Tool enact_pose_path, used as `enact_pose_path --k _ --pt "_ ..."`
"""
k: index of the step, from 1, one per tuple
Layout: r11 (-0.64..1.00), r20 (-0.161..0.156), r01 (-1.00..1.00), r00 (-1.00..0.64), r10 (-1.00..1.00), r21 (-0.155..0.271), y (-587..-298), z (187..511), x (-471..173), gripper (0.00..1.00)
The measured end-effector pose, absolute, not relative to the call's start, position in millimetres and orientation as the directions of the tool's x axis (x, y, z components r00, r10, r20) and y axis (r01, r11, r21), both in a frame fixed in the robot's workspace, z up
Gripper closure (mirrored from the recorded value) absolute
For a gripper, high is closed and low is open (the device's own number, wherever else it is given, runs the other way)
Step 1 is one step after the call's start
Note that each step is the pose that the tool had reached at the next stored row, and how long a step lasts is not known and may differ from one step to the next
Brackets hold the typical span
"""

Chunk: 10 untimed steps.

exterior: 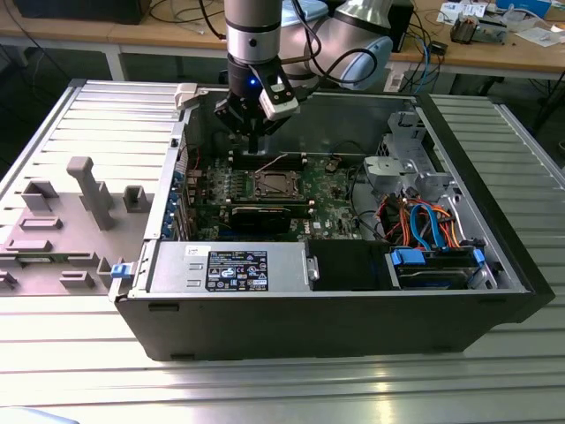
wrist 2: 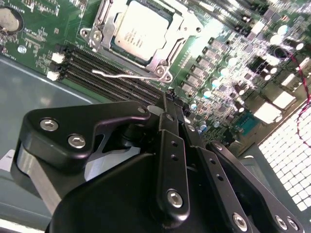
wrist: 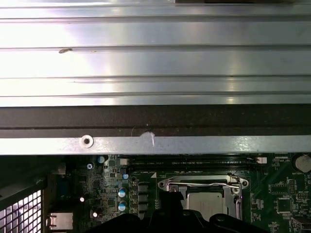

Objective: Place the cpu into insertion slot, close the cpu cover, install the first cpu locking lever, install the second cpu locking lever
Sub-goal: 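Install the first cpu locking lever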

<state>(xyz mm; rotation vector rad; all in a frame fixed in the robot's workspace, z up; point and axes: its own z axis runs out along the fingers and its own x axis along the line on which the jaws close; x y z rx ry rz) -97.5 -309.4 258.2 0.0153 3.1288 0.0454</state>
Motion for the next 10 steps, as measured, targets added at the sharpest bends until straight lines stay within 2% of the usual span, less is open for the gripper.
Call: enact_pose_path --k 10 --pt "0.999 -0.012 0.012 -1.0 0.012 0.049 -310.2 252.1 -96.9 0.89"
